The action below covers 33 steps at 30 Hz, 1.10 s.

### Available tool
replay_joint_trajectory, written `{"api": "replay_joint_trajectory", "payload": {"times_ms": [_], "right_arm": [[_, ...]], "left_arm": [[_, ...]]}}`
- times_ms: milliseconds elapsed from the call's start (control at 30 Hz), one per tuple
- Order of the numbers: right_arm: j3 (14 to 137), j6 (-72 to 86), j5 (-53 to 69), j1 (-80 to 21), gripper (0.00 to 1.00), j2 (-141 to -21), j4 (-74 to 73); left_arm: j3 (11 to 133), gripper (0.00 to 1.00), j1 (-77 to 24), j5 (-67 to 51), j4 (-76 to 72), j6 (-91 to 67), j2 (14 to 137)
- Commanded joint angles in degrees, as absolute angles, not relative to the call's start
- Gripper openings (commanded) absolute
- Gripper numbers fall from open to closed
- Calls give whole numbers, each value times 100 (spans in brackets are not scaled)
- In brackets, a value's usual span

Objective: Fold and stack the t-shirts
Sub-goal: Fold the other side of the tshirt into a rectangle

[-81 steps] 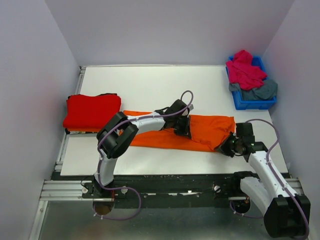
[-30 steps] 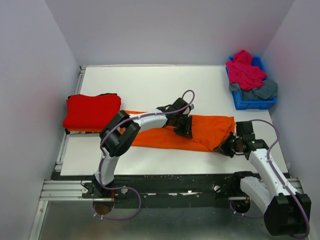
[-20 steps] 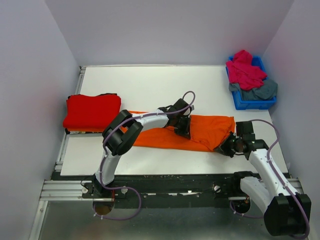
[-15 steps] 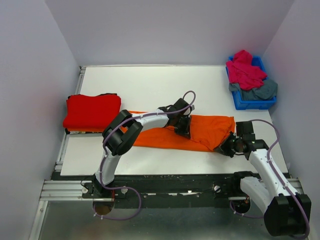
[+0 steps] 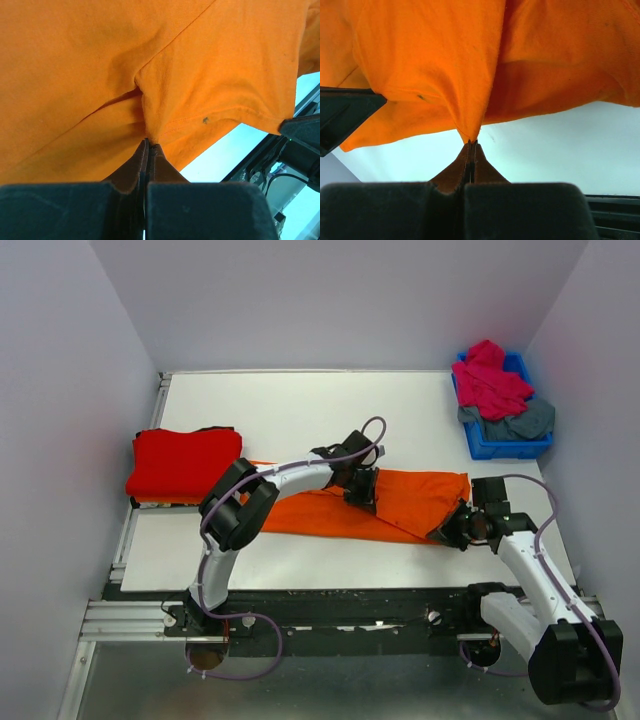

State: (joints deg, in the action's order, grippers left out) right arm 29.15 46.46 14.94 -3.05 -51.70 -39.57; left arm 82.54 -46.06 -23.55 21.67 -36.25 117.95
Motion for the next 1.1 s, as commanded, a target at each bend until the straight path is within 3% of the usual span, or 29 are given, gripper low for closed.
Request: {"api": "replay_joint_trajectory", "payload": {"times_ms": [0, 500, 600, 733, 900, 933, 1067], "right_arm": [[3111, 4579, 1696, -316, 1, -5256, -4087], [3059, 4667, 1740, -316, 3, -5195, -4166], [2901, 4684, 1644, -316, 9, -5107, -4175], [2348, 4903, 1766, -316, 15, -4940, -3868], [2038, 5028, 1794, -316, 32, -4641, -3620], [2170, 4958, 1662, -316, 39, -4597, -3752], [2899, 4720, 898, -316, 40, -4421, -4411]], "left_arm": [[8358, 0, -4518, -2619, 2426, -3533, 11514], [8640, 0, -4359, -2997, 2593, -3498, 11698], [8631, 0, -4359, -2831, 2645, -3454, 11725], [8482, 16, -4368, -2576, 2646, -3401, 11628], [8403, 38, -4386, -2453, 2751, -3296, 11549], [8359, 39, -4386, -2383, 2760, -3278, 11488], [8315, 40, -4386, -2049, 2935, -3208, 11198]]}}
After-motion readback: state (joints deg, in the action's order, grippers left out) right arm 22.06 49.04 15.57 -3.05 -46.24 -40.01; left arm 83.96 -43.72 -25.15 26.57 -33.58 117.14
